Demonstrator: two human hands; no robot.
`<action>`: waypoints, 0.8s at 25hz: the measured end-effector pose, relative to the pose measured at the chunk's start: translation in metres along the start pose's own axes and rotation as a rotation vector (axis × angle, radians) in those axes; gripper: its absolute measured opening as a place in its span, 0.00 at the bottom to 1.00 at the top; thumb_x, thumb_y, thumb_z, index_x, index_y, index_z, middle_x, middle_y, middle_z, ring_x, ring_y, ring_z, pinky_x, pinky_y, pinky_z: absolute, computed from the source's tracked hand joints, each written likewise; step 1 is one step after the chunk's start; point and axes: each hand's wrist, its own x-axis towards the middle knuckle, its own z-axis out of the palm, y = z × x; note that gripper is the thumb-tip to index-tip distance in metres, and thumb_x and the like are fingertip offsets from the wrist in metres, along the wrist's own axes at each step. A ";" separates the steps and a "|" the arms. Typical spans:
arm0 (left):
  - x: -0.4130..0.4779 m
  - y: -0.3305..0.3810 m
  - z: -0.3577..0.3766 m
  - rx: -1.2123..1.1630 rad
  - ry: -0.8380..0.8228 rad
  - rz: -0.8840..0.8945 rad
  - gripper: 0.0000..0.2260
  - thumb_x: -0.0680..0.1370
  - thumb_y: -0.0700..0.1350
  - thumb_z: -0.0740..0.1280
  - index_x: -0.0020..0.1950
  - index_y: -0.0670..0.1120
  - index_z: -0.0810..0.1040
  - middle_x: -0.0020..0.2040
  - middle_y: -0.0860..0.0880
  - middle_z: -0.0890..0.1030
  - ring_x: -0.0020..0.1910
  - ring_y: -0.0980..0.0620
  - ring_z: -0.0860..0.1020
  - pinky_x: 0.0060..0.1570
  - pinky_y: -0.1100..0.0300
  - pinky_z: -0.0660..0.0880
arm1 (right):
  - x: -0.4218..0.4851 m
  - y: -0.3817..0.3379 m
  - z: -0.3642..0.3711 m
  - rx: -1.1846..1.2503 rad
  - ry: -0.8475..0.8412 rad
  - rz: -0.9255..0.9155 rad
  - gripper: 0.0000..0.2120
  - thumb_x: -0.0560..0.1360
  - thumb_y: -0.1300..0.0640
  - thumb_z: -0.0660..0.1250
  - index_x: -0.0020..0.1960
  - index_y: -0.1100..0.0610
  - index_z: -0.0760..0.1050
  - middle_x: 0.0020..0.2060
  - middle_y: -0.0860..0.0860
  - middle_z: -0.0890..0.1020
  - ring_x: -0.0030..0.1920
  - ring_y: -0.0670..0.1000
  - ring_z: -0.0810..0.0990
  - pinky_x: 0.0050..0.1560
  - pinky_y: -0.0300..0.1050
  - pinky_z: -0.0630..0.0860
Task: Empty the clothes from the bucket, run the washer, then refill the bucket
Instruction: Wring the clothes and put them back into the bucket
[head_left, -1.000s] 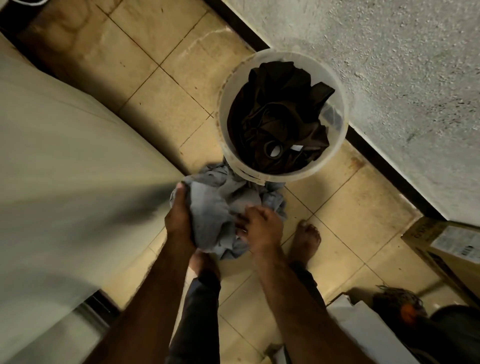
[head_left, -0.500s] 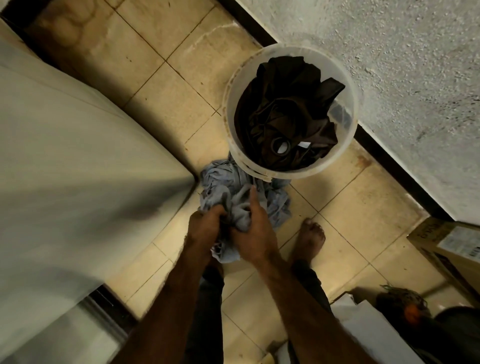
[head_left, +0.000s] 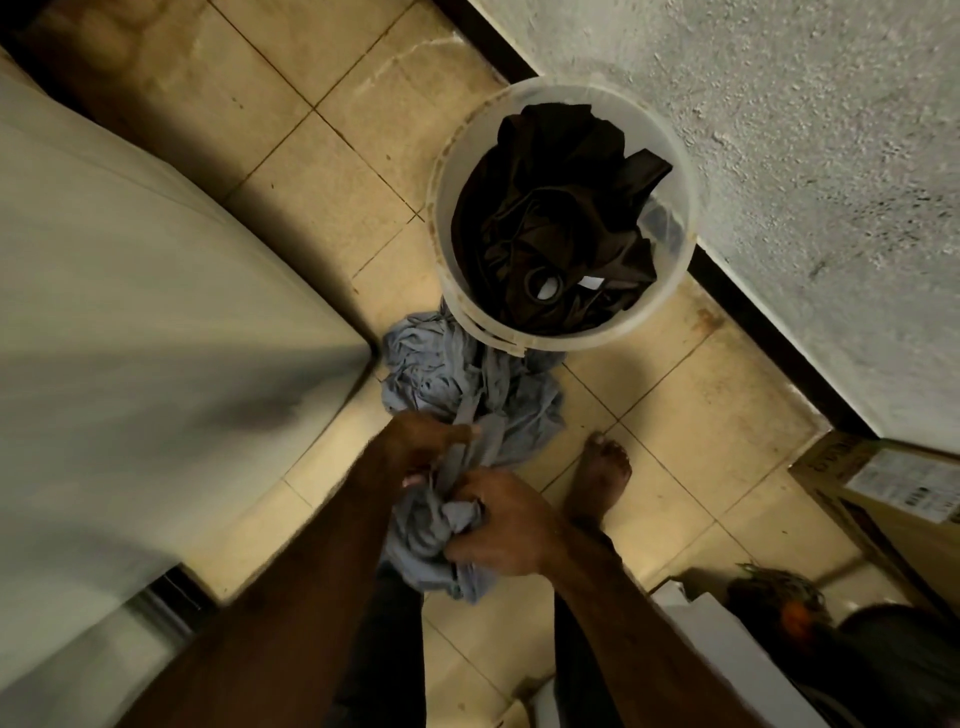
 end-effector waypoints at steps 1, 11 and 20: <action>0.005 0.003 0.003 0.165 0.019 -0.017 0.11 0.74 0.46 0.76 0.48 0.40 0.82 0.41 0.44 0.80 0.34 0.49 0.78 0.31 0.60 0.75 | -0.006 0.005 -0.002 0.025 -0.091 0.034 0.09 0.68 0.61 0.77 0.42 0.65 0.81 0.40 0.59 0.82 0.43 0.57 0.81 0.41 0.43 0.75; 0.046 -0.050 0.034 0.450 0.020 0.071 0.16 0.72 0.50 0.76 0.52 0.40 0.82 0.35 0.52 0.77 0.34 0.58 0.76 0.32 0.63 0.72 | -0.058 0.020 -0.051 0.684 -0.250 0.298 0.08 0.75 0.71 0.70 0.47 0.61 0.85 0.42 0.50 0.87 0.47 0.51 0.85 0.54 0.42 0.81; -0.011 -0.007 0.026 -0.096 0.230 0.398 0.12 0.75 0.45 0.66 0.31 0.45 0.75 0.31 0.44 0.74 0.32 0.52 0.73 0.38 0.57 0.70 | -0.002 0.033 -0.052 0.129 0.592 0.675 0.15 0.71 0.36 0.63 0.54 0.41 0.75 0.53 0.52 0.84 0.54 0.60 0.81 0.58 0.51 0.76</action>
